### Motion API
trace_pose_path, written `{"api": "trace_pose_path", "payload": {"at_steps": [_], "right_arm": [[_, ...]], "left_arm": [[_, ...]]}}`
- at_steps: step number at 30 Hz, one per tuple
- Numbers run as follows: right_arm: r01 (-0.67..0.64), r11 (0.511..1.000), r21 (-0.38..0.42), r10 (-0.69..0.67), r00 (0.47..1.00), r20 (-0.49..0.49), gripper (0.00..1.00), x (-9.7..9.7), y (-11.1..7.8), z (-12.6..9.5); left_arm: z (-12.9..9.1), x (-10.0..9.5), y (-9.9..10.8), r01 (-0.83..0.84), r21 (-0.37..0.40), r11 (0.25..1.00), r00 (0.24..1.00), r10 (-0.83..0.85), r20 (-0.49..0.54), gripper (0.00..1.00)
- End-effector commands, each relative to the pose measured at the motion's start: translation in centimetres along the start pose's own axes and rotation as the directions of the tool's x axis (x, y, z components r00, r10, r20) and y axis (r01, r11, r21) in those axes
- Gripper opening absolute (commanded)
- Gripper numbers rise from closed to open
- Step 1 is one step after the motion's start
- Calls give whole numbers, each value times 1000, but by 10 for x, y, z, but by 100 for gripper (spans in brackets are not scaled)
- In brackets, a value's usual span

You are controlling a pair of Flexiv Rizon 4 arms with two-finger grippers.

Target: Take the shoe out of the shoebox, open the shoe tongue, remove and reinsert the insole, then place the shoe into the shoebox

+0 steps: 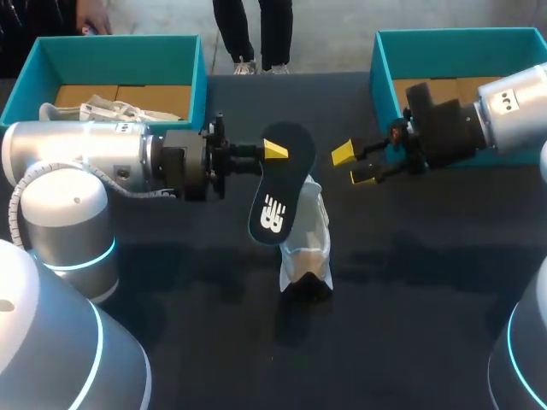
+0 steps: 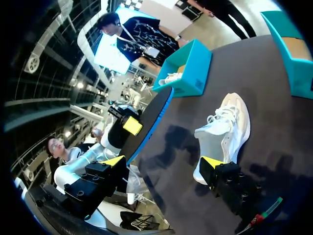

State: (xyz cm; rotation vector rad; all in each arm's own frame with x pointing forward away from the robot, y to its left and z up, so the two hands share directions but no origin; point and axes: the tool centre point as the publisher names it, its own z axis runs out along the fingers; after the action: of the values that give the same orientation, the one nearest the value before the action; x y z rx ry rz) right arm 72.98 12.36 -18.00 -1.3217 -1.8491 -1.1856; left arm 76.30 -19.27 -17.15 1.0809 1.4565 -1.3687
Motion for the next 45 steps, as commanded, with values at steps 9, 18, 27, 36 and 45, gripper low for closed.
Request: {"api": "trace_pose_path", "payload": {"at_steps": [9,18,27,36,45], "right_arm": [[197,979,49,-202,971,129,100,-2,-12,-11],[373,920,122,-389,905,171,100,-13,-24,-20],[472,852,229,-510,846,155,100,-12,-28,-21],[472,852,229,-510,846,155,100,-12,-28,-21],[502,843,191,-533,827,179,100,-25,-41,-20]], "left_arm": [[-3,5,-16,136,92,986,990,-131,-60,0],[-4,5,-26,222,145,964,975,-220,-36,0],[-7,-3,-33,299,160,941,954,-298,-30,0],[-7,-3,-33,299,160,941,954,-298,-30,0],[-8,-9,-40,398,230,888,915,-403,-25,0]]}}
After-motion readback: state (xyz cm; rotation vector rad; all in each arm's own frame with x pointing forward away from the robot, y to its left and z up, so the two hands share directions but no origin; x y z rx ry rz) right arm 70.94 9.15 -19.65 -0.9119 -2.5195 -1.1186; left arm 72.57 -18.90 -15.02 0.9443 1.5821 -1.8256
